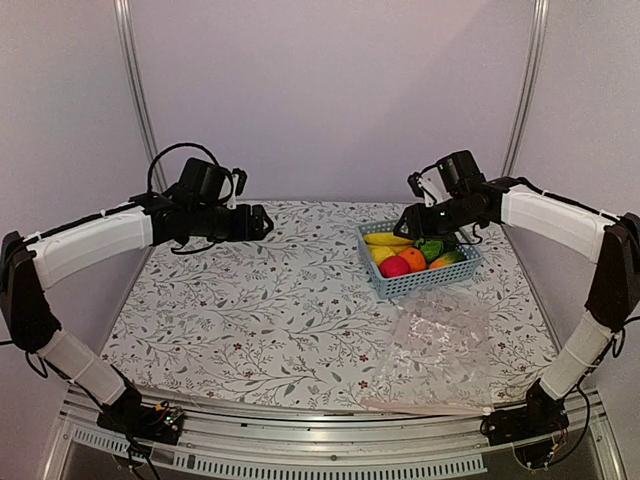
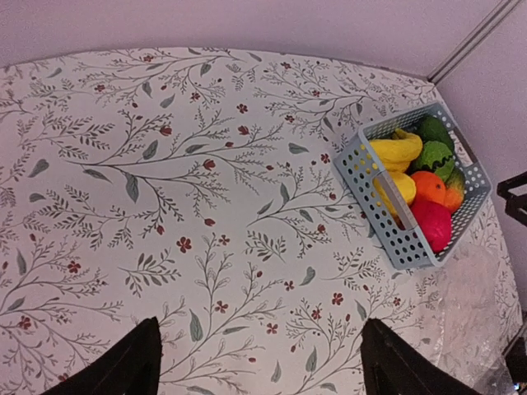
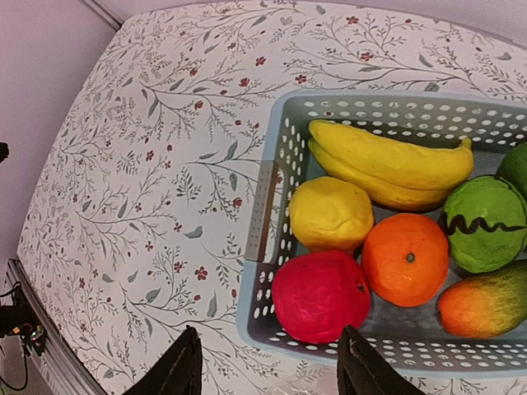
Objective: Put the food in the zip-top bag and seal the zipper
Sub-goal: Adjust the bin at the center of the board.
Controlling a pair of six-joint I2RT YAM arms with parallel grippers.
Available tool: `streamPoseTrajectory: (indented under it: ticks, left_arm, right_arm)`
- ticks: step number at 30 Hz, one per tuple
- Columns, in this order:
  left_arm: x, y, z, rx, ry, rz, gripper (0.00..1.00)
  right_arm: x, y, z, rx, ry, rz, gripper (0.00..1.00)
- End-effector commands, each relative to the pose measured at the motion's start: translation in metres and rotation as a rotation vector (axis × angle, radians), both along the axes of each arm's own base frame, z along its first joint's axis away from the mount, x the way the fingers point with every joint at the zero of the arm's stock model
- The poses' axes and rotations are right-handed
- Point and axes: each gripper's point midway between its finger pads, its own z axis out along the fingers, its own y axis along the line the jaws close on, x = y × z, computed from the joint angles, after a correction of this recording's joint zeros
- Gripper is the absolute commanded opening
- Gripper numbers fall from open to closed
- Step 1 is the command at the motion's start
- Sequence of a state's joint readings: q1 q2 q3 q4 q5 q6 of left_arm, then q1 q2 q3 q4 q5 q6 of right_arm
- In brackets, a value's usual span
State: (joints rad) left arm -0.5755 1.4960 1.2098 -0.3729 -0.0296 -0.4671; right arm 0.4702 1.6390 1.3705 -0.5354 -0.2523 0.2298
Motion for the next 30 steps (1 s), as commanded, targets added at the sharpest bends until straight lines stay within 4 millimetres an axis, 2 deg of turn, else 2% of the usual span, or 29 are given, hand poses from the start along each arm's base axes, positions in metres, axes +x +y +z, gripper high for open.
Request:
streamPoseTrajectory:
  ticks: [1,5,8,10,14,22,26,30]
  left_arm:
    - [-0.026,0.003,-0.006,-0.036,0.084,-0.004,0.80]
    - [-0.038,0.002,-0.014,-0.043,0.142,-0.019,0.79]
    - [-0.044,0.001,-0.010,-0.056,0.149,-0.034,0.76]
    - [-0.046,0.001,-0.006,-0.064,0.144,-0.038,0.74]
    - [-0.052,0.006,-0.002,-0.079,0.137,-0.018,0.74]
    - [-0.066,0.012,-0.005,-0.083,0.156,-0.027,0.74]
    - [-0.072,0.012,-0.006,-0.089,0.170,-0.039,0.73]
    - [-0.075,0.014,-0.005,-0.095,0.171,-0.037,0.73]
  right_arm:
    - [-0.017,0.041,-0.022,-0.032,0.103,0.112,0.53]
    - [-0.018,0.072,-0.045,-0.075,0.170,0.161,0.50]
    - [-0.016,0.085,-0.055,-0.095,0.208,0.163,0.50]
    - [-0.014,0.087,-0.067,-0.115,0.256,0.141,0.49]
    - [-0.011,0.089,-0.079,-0.144,0.280,0.116,0.47]
    - [0.010,0.096,-0.078,-0.145,0.225,0.095,0.45]
    - [0.022,0.099,-0.087,-0.170,0.207,0.081,0.45]
    - [0.034,0.096,-0.087,-0.194,0.166,0.050,0.46]
